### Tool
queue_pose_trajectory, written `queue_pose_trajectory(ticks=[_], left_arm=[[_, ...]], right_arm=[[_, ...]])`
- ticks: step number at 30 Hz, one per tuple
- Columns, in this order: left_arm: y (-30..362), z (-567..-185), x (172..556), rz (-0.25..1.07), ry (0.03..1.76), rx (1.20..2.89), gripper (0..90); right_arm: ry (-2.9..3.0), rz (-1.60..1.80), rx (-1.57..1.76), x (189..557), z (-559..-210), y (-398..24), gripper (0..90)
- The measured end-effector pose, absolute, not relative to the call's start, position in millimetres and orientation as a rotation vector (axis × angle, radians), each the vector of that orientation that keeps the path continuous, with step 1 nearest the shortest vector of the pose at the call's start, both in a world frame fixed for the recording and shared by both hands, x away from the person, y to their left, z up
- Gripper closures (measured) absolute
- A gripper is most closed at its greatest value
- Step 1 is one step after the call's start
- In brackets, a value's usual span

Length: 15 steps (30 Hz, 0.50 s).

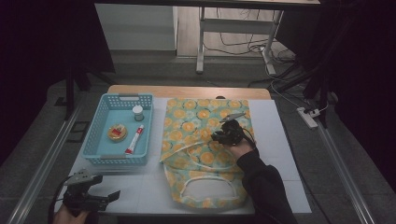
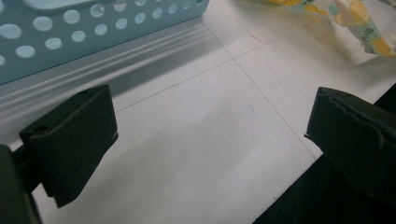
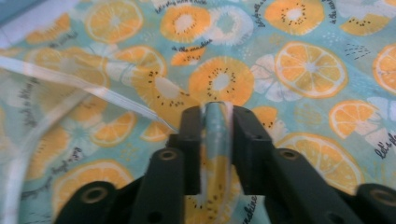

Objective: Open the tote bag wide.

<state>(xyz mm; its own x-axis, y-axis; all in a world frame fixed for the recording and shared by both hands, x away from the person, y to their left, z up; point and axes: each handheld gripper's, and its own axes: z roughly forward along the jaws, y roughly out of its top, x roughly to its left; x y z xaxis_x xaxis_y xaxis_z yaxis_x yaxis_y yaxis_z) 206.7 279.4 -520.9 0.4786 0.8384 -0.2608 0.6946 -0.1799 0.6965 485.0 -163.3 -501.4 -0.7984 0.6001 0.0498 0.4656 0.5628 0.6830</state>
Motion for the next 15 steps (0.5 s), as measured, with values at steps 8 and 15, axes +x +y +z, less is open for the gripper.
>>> queue_pose_trajectory(ticks=[8, 15], left_arm=[[279.1, -520.9, 206.7, 0.23, 1.276, 1.935, 2.0], [279.1, -520.9, 206.6, 0.231, 1.275, 1.934, 2.1]], right_arm=[[2.558, 1.076, 0.927, 482.6, -492.8, -170.4, 48.3], [2.534, 1.117, 0.94, 471.3, -479.0, -171.7, 25.0]])
